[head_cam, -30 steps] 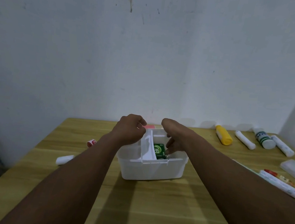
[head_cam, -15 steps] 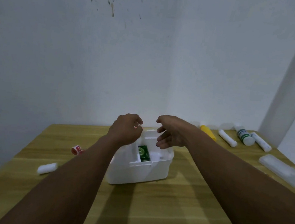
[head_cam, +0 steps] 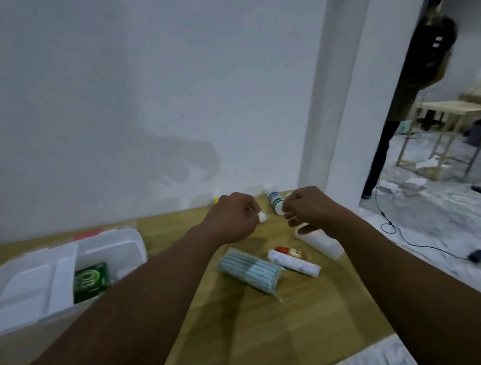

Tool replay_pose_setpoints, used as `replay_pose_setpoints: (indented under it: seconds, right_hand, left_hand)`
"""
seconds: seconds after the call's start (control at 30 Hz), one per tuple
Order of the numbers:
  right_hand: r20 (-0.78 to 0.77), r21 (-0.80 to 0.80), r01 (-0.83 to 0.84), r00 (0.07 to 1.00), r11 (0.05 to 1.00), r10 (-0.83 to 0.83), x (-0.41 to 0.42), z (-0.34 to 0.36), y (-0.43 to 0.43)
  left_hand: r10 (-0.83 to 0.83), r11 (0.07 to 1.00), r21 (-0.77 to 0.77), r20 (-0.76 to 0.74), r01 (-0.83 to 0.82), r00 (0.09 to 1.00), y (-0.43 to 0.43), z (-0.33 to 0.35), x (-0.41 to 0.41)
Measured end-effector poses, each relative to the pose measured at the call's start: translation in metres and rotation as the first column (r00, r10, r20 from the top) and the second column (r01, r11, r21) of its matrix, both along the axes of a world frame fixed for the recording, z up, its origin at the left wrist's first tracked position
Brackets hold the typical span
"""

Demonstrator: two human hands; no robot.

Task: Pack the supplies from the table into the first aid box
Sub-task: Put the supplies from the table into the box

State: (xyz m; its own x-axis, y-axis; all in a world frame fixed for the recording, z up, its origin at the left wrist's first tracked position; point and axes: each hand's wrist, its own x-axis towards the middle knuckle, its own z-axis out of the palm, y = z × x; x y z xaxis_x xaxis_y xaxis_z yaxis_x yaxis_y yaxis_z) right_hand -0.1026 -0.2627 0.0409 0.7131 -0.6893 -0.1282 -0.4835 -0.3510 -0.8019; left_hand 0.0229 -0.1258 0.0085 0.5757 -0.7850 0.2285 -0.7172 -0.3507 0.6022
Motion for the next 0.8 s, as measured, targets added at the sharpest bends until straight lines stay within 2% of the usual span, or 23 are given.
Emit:
replay_pose_setpoints:
  seconds: [0.13,0.37,0.53,0.8]
  right_hand:
    - [-0.106,-0.27,0.053,0.991,0.961,-0.084,-0.031,-0.032,-0.049]
    - [-0.305,-0.372,-0.088,0.952,0.924,-0.032,-0.044,-0.081,-0.085]
    - [-0.277,-0.413,-0.077,0.96,0.907,-0.045,-0.038,-0.087,-0.092]
    - [-0.158,-0.428,-0.152,0.983,0.891,0.092,-0.02,-0.05,-0.073]
  left_hand:
    - [-0.084,0.994,0.067,-0.036,0.086,0.996,-0.051,-0.021,-0.021]
    - [-0.142,0.978,0.144,-0.075,0.152,0.987,-0.095,-0.052,-0.033]
    - [-0.113,0.98,0.156,-0.095,0.127,0.989,-0.097,-0.054,-0.024]
    - [-0.037,0.994,0.099,-0.004,0.038,0.999,-0.06,-0.017,-0.001]
